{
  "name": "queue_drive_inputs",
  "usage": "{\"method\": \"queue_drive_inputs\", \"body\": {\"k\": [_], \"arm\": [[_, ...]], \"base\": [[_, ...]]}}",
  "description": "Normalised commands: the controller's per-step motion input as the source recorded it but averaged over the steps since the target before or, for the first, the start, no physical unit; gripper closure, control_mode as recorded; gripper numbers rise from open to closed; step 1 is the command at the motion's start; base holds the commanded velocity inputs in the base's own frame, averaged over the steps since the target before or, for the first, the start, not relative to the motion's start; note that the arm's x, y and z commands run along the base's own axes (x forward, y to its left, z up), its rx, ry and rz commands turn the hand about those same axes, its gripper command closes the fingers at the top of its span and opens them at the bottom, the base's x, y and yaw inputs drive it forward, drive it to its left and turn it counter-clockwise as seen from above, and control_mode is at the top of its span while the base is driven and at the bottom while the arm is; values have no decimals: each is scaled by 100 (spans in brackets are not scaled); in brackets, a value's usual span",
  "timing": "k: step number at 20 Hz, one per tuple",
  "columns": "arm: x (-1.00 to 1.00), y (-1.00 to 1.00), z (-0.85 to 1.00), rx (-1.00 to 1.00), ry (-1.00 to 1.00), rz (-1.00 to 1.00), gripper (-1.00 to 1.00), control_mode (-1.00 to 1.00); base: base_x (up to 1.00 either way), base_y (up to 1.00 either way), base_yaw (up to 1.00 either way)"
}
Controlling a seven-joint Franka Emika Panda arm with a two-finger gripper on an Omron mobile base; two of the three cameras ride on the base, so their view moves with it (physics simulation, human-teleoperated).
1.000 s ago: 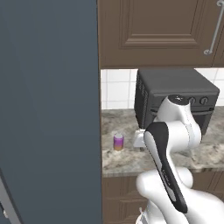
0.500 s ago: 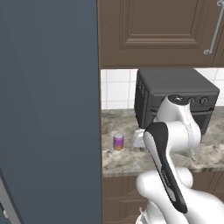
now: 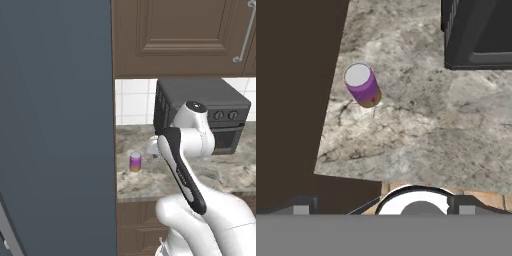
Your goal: Four empty soda cans are scattered around the kitchen. Gather all the cans and cluster them next to the stove for recycling.
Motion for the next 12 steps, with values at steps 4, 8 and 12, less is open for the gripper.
{"method": "queue_drive_inputs", "body": {"k": [4, 8, 12], "arm": [[25, -23, 0, 4, 0, 16, -100, -100], [1, 21, -1, 0, 0, 3, -100, -100], [17, 38, 0, 0, 0, 0, -100, -100]], "base": [[0, 0, 0], [0, 0, 0], [0, 0, 0]]}}
